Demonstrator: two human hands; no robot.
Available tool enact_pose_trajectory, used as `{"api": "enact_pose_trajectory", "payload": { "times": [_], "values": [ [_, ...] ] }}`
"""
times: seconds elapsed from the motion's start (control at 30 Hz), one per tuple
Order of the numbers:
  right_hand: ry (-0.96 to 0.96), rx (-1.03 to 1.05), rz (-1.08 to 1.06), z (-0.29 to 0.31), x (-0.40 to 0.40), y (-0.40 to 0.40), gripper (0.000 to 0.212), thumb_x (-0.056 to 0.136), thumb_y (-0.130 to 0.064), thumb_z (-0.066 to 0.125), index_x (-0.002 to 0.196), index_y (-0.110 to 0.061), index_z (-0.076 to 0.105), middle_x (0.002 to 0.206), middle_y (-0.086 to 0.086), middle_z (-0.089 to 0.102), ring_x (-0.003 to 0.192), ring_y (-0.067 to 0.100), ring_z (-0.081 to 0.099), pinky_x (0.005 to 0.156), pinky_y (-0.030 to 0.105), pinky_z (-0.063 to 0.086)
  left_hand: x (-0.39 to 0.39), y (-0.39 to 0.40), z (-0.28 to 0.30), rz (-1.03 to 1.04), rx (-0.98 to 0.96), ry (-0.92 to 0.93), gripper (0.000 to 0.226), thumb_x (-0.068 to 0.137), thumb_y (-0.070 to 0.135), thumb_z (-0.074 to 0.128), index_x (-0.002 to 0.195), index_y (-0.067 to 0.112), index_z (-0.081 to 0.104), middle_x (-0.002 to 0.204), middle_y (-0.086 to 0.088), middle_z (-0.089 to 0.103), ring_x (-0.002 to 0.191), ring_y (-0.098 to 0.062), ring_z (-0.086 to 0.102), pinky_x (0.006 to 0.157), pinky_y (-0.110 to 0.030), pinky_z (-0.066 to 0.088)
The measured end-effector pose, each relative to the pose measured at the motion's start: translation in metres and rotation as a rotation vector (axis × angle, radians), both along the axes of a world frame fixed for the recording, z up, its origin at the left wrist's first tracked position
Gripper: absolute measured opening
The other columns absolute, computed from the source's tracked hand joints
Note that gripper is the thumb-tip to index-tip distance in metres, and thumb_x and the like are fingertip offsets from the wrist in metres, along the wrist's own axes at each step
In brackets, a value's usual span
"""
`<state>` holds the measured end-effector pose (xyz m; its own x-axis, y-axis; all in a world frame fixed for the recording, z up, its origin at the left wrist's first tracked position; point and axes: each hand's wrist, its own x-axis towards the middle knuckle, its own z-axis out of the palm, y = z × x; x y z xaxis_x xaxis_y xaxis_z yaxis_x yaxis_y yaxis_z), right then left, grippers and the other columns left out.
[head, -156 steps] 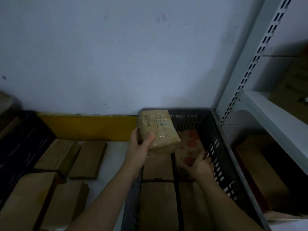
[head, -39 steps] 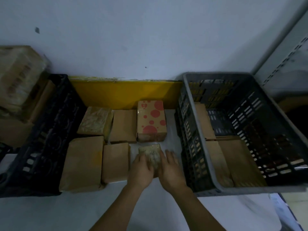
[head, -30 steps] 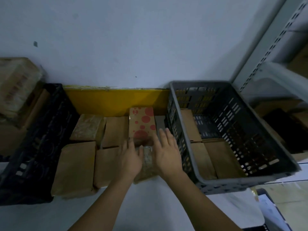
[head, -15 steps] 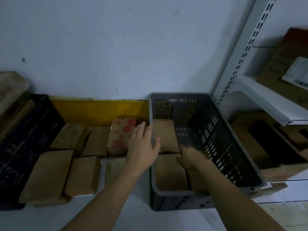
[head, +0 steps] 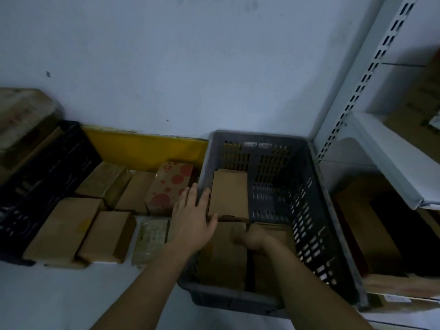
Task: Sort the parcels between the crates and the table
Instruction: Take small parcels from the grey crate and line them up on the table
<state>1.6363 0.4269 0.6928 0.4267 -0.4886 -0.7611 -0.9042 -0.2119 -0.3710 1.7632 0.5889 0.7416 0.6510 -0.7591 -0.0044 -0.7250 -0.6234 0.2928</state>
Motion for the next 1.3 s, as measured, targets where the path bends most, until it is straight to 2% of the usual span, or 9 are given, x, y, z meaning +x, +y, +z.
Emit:
{"api": "enact_pose_trajectory", "payload": {
  "times": [0.13,0.2,0.43,0.63,0.83,0.97,1.13,1.2,1.3],
  "values": [
    [-0.088,0.173,-0.193,-0.058,-0.007,-0.033,0.052,0.086,-0.032,0.084,0.133,-0.02,0.065,0.122,0.008,0.074,0.109,0.029,0.073,0.088,0.049,0.068,0.002,-0.002,-0.006,0.024,-0.01,-0.008,0.075,0.105,0.061,0.044,0.169,0.03,0.02,0.178,-0.005,0.01,0.163,-0.03,0.009,0.131,-0.05,0.022],
    [-0.13,0.162,-0.202,-0.025,-0.009,-0.015,0.057,0.085,-0.039,0.082,0.133,-0.019,0.06,0.122,0.007,0.073,0.109,0.028,0.073,0.085,0.044,0.068,0.004,-0.001,-0.009,0.019,-0.017,-0.009,0.075,0.105,0.06,0.045,0.169,0.029,0.021,0.178,-0.006,0.013,0.162,-0.031,0.013,0.13,-0.05,0.025],
    [-0.148,0.051,-0.174,-0.004,-0.012,-0.008,0.03,0.1,-0.028,0.07,0.122,-0.008,0.066,0.105,0.011,0.073,0.086,0.026,0.073,0.067,0.037,0.063,0.007,-0.001,-0.014,0.007,-0.045,0.016,0.074,0.105,0.058,0.046,0.168,0.027,0.023,0.177,-0.006,0.015,0.162,-0.031,0.016,0.129,-0.049,0.028],
    [-0.055,-0.315,-0.066,-0.009,0.005,0.004,0.026,0.105,-0.03,0.066,0.084,-0.018,0.055,0.099,0.006,0.065,0.096,0.026,0.071,0.078,0.037,0.06,0.007,0.0,-0.014,0.002,-0.077,0.04,0.07,0.105,0.056,0.049,0.166,0.026,0.029,0.176,-0.007,0.019,0.161,-0.031,0.019,0.127,-0.05,0.031],
    [-0.177,-0.408,-0.203,0.032,-0.006,-0.031,0.013,0.099,-0.028,0.068,0.096,-0.021,0.079,0.093,0.001,0.075,0.084,0.021,0.072,0.077,0.036,0.062,0.005,0.005,-0.007,0.036,-0.193,0.169,0.067,0.107,0.054,0.05,0.165,0.026,0.032,0.175,-0.004,0.022,0.161,-0.026,0.017,0.128,-0.046,0.026],
    [-0.509,-0.362,-0.331,0.082,-0.015,-0.062,0.014,0.096,-0.037,0.078,0.099,-0.024,0.083,0.096,-0.003,0.079,0.089,0.022,0.075,0.087,0.05,0.066,-0.003,0.004,0.016,0.108,-0.365,0.339,0.078,0.103,0.064,0.053,0.165,0.023,0.029,0.167,0.009,0.031,0.154,-0.013,0.029,0.125,-0.043,0.033],
    [-0.807,-0.338,-0.409,0.141,0.004,-0.062,0.024,0.086,-0.05,0.078,0.083,-0.027,0.084,0.079,-0.005,0.08,0.086,0.027,0.077,0.085,0.058,0.066,-0.007,0.007,0.065,0.128,-0.637,0.925,0.033,0.102,0.054,0.063,0.134,0.051,0.053,0.129,0.024,0.065,0.111,0.008,0.063,0.09,-0.019,0.052],
    [-0.889,-0.411,-0.36,0.158,0.019,-0.048,0.026,0.09,-0.049,0.075,0.082,-0.026,0.083,0.08,-0.007,0.079,0.086,0.024,0.076,0.086,0.055,0.065,0.006,0.015,0.077,0.152,-0.726,1.053,0.041,0.099,0.056,0.067,0.138,0.051,0.058,0.126,0.024,0.07,0.115,0.0,0.067,0.099,-0.028,0.053],
    [-1.051,-0.396,-0.314,0.174,0.046,-0.019,0.025,0.097,-0.042,0.071,0.111,-0.026,0.084,0.103,-0.009,0.081,0.1,0.016,0.075,0.095,0.049,0.063,0.034,0.034,0.085,0.239,-0.84,1.049,0.044,0.092,0.062,0.071,0.135,0.051,0.065,0.131,0.019,0.073,0.123,-0.012,0.069,0.11,-0.044,0.052]
  ]
}}
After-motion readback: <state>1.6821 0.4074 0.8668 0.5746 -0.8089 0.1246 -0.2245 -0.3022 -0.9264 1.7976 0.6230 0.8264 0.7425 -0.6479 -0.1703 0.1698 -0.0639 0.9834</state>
